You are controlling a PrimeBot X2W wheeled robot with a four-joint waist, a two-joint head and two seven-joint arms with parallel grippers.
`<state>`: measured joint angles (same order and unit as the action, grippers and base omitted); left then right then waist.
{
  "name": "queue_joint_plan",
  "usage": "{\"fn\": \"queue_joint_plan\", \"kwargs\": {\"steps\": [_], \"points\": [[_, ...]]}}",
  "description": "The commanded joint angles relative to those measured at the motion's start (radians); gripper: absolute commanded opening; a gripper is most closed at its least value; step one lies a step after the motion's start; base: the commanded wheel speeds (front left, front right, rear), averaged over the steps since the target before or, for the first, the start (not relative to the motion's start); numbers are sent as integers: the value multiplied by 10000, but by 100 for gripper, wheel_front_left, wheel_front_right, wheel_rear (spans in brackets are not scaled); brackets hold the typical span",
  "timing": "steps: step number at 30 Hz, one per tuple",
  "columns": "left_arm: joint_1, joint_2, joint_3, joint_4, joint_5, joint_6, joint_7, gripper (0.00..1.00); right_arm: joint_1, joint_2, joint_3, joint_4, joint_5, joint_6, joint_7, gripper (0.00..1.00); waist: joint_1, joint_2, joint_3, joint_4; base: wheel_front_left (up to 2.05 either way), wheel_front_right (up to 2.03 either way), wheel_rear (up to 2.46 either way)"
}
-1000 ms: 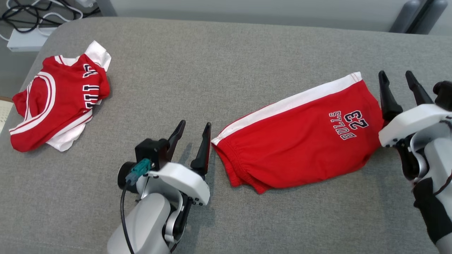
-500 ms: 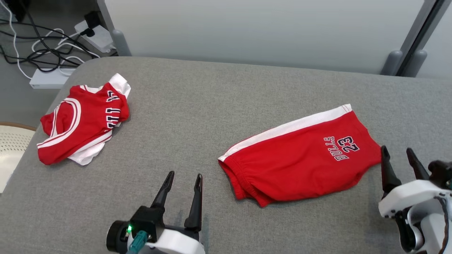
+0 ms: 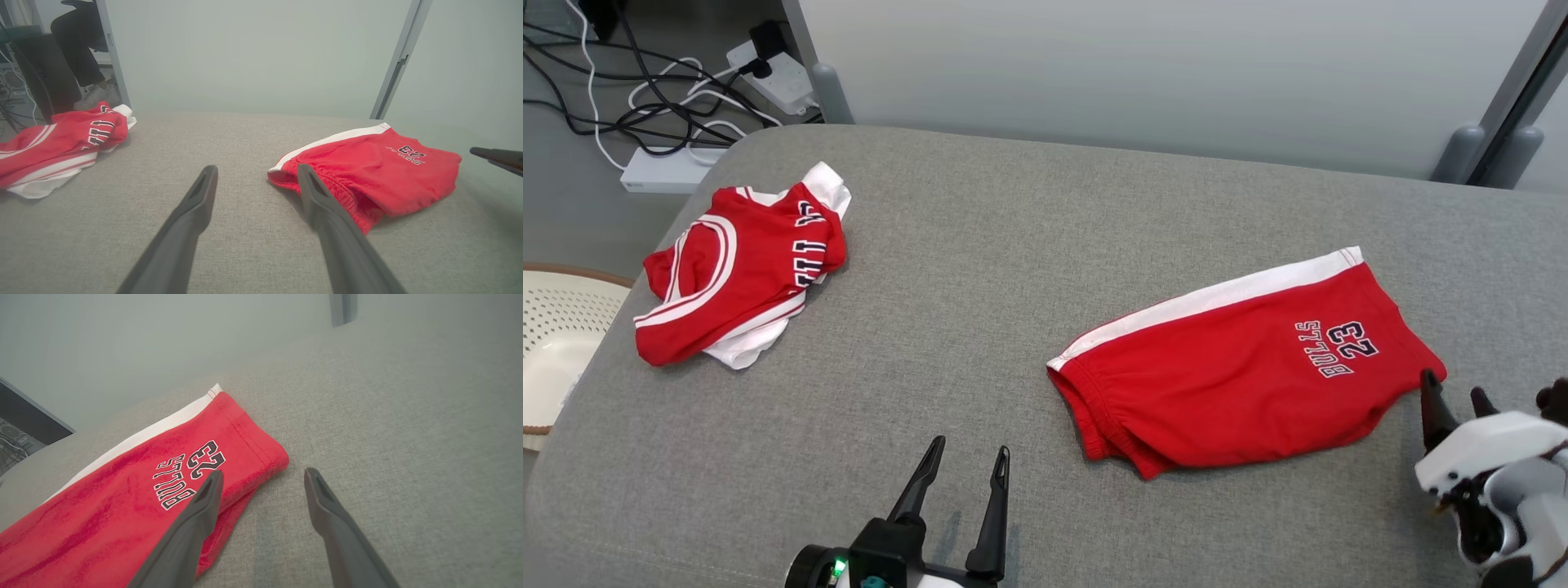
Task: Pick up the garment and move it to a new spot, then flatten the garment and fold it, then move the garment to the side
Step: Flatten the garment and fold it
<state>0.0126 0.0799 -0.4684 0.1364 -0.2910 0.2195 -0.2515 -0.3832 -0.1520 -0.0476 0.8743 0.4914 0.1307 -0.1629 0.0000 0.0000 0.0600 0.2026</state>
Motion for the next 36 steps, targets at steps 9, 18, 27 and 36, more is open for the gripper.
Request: {"fn": "queue_joint_plan", "kwargs": {"steps": [9, 18, 27, 36], "points": [[-831, -71, 24, -8, 203, -319, -102, 100, -2925, -900, 0, 2201, 625, 0, 2496, 100, 0, 0, 667, 422, 0, 0, 0], [-1109, -128, -120, 144, 229, -404, -103, 100, -3742, -853, 0, 3590, 501, 0, 3150, 100, 0, 0, 872, 656, 0, 0, 0], [-1221, -132, -76, 228, 256, -386, -103, 100, -3757, -689, 286, 3821, 372, 0, 3087, 0, 0, 0, 837, 563, 0, 0, 0], [-1125, -98, 15, 176, 297, -367, -103, 100, -3424, -696, 669, 3466, 497, 0, 2251, 0, 0, 0, 612, 21, 0, 0, 0]]}}
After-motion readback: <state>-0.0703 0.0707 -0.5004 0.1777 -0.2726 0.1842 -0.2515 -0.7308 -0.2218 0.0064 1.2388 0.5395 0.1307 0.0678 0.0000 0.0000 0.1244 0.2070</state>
